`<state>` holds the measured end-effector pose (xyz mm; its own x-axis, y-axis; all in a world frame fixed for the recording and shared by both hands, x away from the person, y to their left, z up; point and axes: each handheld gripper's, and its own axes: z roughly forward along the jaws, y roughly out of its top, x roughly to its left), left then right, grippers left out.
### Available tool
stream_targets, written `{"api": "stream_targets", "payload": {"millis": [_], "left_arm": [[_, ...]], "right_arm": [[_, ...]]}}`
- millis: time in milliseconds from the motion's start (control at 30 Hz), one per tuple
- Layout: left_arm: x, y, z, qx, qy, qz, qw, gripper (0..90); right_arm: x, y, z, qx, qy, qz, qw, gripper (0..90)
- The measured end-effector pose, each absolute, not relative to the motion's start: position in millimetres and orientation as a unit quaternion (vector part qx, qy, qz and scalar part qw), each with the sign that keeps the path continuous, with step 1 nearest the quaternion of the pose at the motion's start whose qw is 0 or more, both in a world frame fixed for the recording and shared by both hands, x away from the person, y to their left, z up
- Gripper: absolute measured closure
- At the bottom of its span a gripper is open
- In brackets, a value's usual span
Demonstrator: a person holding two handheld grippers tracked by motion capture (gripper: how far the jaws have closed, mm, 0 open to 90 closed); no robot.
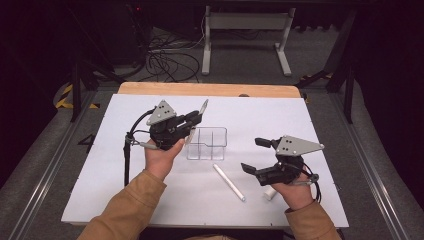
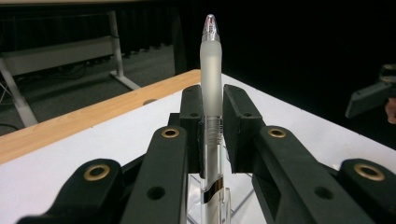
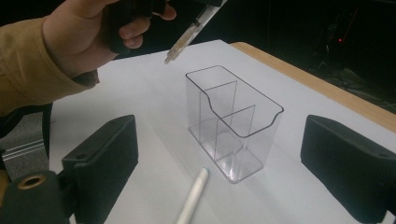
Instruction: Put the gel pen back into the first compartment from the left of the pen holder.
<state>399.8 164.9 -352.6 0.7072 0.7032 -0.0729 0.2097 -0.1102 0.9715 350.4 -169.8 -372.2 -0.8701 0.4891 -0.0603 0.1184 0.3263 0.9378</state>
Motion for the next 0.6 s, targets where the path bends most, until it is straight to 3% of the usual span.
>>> {"api": "stream_targets", "payload": {"millis": [600], "left_arm": [[425.7,157.8,-367.3,0.7,0.328,0.235,0.589,78.9]], "right_arm": [[350.7,-170.4,-372.8,0.19,0.797,0.549,0.168,11.6]]}}
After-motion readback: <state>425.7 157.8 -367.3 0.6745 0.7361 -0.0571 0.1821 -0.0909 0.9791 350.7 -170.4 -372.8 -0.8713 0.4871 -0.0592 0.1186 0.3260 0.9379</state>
